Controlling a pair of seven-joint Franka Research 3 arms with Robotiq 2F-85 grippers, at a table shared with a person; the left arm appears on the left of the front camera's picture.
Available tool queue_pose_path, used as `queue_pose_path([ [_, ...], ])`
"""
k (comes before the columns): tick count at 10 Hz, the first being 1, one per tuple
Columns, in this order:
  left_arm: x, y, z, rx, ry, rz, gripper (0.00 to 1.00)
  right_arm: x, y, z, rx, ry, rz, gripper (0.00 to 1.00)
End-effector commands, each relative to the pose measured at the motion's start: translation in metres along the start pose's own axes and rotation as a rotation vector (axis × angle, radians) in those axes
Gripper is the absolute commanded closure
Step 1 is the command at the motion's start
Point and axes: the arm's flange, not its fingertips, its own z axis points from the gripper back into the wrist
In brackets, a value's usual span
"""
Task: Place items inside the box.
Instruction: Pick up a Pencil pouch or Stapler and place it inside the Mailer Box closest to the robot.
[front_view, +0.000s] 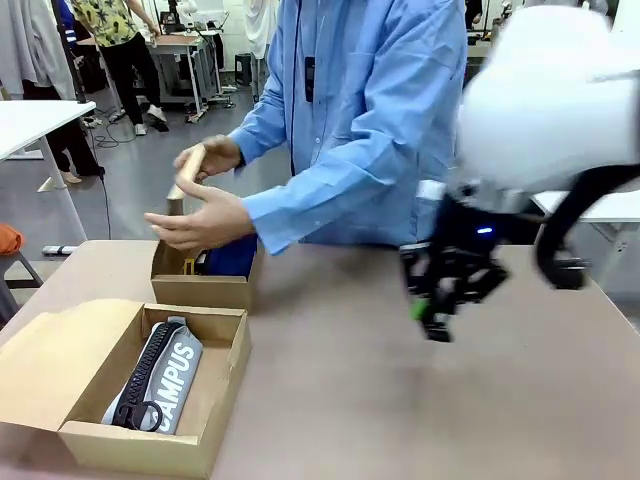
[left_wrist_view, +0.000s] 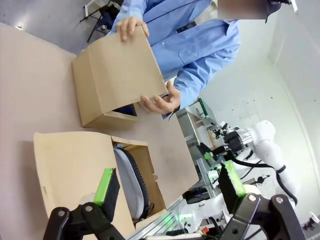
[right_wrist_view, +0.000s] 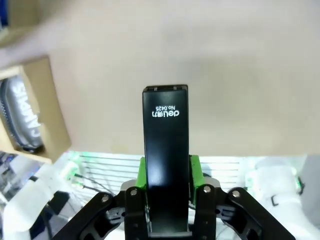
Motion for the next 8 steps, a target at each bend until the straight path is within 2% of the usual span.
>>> queue_pose_path([
  [1,0.000,-0.001,0.000,-0.019,-0.015,-0.014,0.00,-0.019,-0.026,0.014,0.034,-0.006,-0.041,0.63],
  [2,0.000,-0.001,0.000,-0.019,-0.015,-0.014,0.00,-0.016,-0.029,0.013,0.043,-0.001,-0.045,0.63],
  [3,0.000,-0.001,0.000,-0.019,-0.015,-0.014,0.00,-0.014,-0.028,0.010,-0.005,-0.009,-0.020,0.63],
  [4,0.000,-0.001,0.000,-0.019,-0.015,-0.014,0.00,-0.016,-0.037,0.019,0.016,-0.002,-0.065,0.63],
  [8,0.000,-0.001,0.000,-0.019,-0.015,-0.014,0.00,-0.017,-0.032,0.018,0.013,-0.024,-0.077,0.63],
])
